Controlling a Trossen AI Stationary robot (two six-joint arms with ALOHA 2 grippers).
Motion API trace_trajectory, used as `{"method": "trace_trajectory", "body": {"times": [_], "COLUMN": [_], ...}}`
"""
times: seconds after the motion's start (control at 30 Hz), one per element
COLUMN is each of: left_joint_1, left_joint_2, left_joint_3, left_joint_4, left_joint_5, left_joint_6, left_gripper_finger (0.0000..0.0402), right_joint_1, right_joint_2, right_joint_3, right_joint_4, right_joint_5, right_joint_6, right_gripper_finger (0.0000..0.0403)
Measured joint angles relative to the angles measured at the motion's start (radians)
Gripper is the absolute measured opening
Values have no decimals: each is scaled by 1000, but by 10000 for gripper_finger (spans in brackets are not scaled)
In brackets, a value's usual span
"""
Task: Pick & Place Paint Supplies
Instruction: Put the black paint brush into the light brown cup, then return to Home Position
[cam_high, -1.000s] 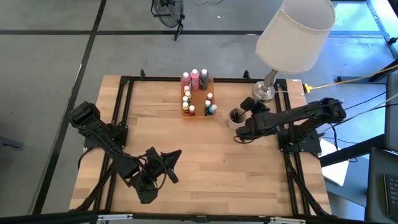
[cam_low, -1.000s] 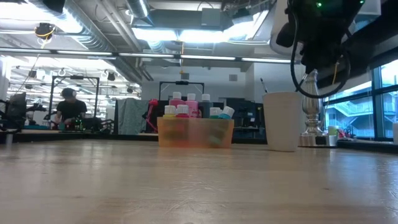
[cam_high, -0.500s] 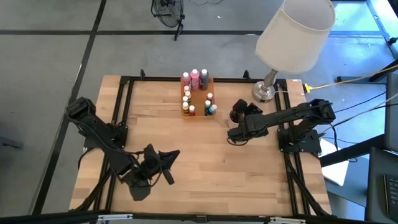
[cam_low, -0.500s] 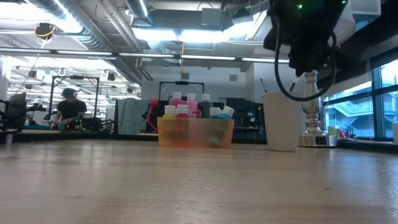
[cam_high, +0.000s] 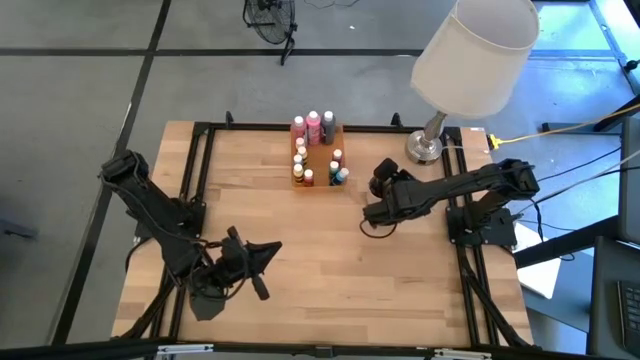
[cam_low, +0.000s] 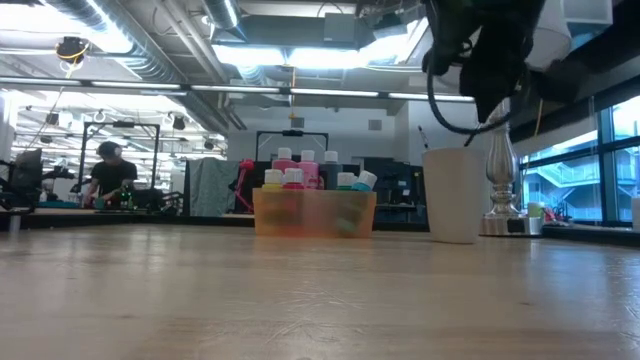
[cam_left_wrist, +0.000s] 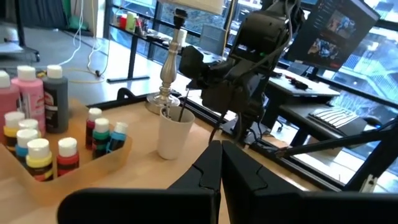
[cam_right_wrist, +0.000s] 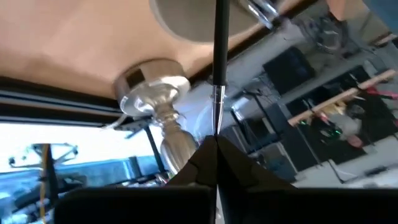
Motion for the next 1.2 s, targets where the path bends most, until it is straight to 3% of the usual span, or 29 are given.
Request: {"method": "trace_trajectory", "body": {"times": [0.17,0.53,0.9,1.0,1.2], "left_joint_1": [0,0,0,-7,-25], "left_joint_2": [0,-8,-44,-70,-168], "left_joint_3": [0,0,0,0,0], "left_joint_4": [0,-4,-8,-8,2], "left_joint_5": [1,26,72,71,47], "left_joint_6": [45,104,173,193,296], "left_gripper_finger": [2,2,2,2,2], "right_joint_1": [-1,-2,-8,8,90], "right_joint_2": [0,33,39,39,40], "right_joint_3": [20,73,190,207,351], "right_joint_4": [0,4,5,8,8], "right_joint_5": [-81,-117,-179,-109,273], "right_joint_6": [0,4,22,42,136], "right_gripper_finger": [9,18,81,101,118]}}
